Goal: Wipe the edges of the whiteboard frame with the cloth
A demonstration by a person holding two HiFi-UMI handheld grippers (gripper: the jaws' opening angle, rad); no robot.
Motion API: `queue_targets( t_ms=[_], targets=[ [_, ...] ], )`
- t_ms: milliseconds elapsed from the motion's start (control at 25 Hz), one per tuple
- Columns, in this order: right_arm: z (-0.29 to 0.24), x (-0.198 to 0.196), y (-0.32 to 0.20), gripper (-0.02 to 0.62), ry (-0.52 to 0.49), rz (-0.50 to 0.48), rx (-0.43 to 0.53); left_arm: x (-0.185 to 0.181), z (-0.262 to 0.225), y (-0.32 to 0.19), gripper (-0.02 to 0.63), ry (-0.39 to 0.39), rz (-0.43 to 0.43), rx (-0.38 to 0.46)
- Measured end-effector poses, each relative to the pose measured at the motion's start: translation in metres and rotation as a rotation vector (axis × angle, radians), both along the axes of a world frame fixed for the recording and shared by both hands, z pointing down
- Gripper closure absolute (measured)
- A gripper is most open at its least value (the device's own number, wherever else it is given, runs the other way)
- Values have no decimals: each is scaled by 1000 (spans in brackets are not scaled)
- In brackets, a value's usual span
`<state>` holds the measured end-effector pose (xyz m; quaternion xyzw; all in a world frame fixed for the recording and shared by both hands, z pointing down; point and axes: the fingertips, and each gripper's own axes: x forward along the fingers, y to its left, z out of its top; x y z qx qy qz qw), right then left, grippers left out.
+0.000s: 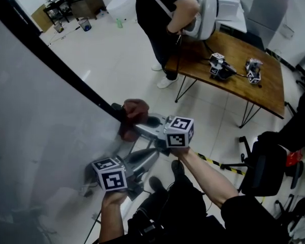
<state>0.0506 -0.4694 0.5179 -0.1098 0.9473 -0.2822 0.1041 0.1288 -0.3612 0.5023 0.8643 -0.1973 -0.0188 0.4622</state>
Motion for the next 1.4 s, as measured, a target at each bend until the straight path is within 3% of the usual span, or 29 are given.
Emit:
queue_targets(
  t_ms=[560, 1400],
  targets=[
    [36, 1, -2, 483, 46, -9, -46, 4, 13, 1, 618, 8, -11, -29],
    [108, -1, -6, 482, 56, 6, -204, -1, 44, 5, 618, 6, -43, -94]
  ],
)
